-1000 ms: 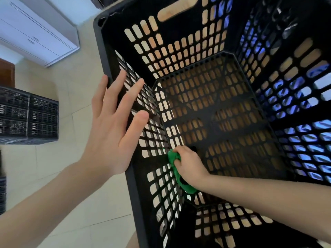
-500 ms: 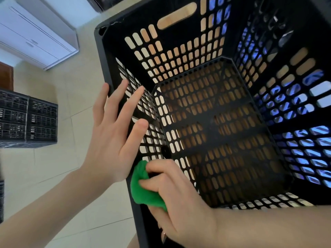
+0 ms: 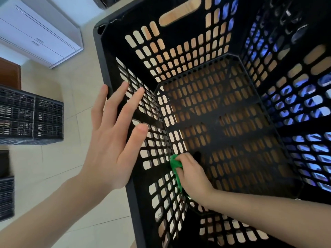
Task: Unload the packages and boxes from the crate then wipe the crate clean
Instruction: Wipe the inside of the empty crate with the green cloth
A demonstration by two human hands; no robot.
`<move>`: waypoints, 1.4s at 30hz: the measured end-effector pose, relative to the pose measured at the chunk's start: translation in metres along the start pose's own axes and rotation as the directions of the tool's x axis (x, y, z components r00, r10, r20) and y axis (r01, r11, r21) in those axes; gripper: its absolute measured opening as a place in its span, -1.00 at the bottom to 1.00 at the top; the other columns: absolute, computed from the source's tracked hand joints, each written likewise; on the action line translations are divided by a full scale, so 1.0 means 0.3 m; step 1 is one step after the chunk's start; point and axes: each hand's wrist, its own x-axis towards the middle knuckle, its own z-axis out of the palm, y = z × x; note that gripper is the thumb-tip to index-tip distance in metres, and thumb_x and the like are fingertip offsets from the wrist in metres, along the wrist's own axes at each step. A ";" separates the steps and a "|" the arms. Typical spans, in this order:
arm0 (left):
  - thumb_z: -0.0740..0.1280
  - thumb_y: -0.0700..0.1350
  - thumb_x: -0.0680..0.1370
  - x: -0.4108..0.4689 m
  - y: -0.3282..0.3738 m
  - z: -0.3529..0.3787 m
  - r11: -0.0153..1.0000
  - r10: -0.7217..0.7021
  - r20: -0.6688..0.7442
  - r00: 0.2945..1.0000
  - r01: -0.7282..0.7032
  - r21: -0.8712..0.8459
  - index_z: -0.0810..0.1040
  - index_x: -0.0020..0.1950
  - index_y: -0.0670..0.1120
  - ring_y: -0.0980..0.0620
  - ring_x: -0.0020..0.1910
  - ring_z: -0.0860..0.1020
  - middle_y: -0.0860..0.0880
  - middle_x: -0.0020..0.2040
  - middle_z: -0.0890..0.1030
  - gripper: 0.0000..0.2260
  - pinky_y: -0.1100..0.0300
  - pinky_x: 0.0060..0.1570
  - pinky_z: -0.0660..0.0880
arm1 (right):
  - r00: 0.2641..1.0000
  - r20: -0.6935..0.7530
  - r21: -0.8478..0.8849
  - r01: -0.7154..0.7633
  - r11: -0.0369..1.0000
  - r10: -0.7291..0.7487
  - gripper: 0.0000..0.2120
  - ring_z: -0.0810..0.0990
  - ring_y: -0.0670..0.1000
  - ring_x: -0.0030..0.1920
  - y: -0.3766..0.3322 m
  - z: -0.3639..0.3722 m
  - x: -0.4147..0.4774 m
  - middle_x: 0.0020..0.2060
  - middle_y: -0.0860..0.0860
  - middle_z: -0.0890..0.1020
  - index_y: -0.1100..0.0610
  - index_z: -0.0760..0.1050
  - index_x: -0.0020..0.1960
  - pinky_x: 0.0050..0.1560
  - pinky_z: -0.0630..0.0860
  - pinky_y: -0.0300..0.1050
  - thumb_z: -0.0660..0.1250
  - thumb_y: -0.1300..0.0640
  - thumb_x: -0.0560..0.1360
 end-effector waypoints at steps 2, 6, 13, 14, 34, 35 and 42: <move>-0.06 0.15 0.62 -0.001 0.000 0.000 1.000 0.005 -0.001 1.000 -0.005 -0.003 0.18 0.57 0.05 0.03 0.58 -0.15 0.07 0.58 0.11 -0.48 0.26 0.49 -0.21 | 0.996 -0.054 0.102 0.078 0.992 -0.073 -0.81 0.45 -0.18 0.09 -0.078 -0.031 -0.005 0.04 -0.22 0.40 0.01 0.41 0.10 0.19 0.47 -0.18 0.22 0.26 0.57; -0.08 0.11 0.63 -0.003 -0.003 0.000 1.000 0.024 -0.011 1.000 -0.024 -0.003 0.17 0.57 0.01 -0.01 0.58 -0.12 0.04 0.58 0.11 -0.49 0.21 0.50 -0.18 | 0.917 -0.243 0.223 0.370 0.902 -0.316 -0.81 0.45 -0.06 0.12 -0.283 -0.088 -0.028 0.07 -0.04 0.44 0.14 0.43 0.08 0.15 0.46 -0.13 0.24 0.34 0.52; -0.10 0.11 0.64 0.002 -0.009 0.004 0.999 0.043 -0.017 0.999 -0.043 -0.004 0.16 0.57 -0.05 -0.05 0.59 -0.10 -0.01 0.58 0.14 -0.47 0.15 0.52 -0.17 | 0.718 -0.324 0.067 0.666 0.743 -0.615 -0.71 0.44 0.14 0.16 -0.243 -0.058 -0.011 0.21 0.08 0.34 0.16 0.33 0.19 0.21 0.43 0.01 0.22 0.29 0.47; -0.11 0.14 0.64 0.003 -0.009 0.004 0.999 0.044 -0.013 0.999 -0.044 -0.001 0.16 0.57 -0.05 -0.06 0.59 -0.10 -0.01 0.58 0.14 -0.46 0.15 0.52 -0.17 | 0.754 -0.282 0.038 0.627 0.778 -0.593 -0.68 0.42 0.12 0.19 -0.195 -0.046 0.011 0.23 0.06 0.33 0.15 0.33 0.20 0.25 0.41 -0.03 0.22 0.28 0.46; -0.06 0.07 0.62 0.006 -0.006 0.003 0.999 0.036 -0.020 0.999 -0.036 -0.004 0.17 0.57 -0.08 -0.05 0.59 -0.10 -0.02 0.58 0.15 -0.46 0.15 0.52 -0.16 | 0.938 -0.299 0.311 0.268 0.912 -0.174 -0.79 0.48 -0.09 0.06 -0.247 -0.066 0.078 0.02 -0.06 0.51 0.14 0.44 0.09 0.06 0.45 -0.22 0.22 0.36 0.52; -0.06 0.07 0.61 0.007 -0.005 0.003 0.999 0.040 -0.016 0.999 -0.040 -0.003 0.17 0.57 -0.08 -0.06 0.59 -0.10 -0.03 0.58 0.14 -0.46 0.14 0.52 -0.16 | 0.896 -0.334 0.296 0.393 0.871 -0.291 -0.78 0.50 -0.03 0.07 -0.282 -0.088 0.072 0.04 -0.01 0.52 0.18 0.46 0.10 0.07 0.47 -0.14 0.22 0.37 0.51; -0.07 0.09 0.62 0.006 -0.005 -0.001 0.999 0.036 -0.014 0.999 -0.036 -0.007 0.15 0.57 -0.07 -0.06 0.59 -0.10 -0.02 0.59 0.11 -0.46 0.16 0.52 -0.16 | 0.664 -0.340 -0.046 0.695 0.717 -0.666 -0.65 0.46 0.15 0.13 -0.208 -0.061 0.096 0.21 0.12 0.41 0.19 0.39 0.19 0.23 0.40 -0.12 0.29 0.38 0.43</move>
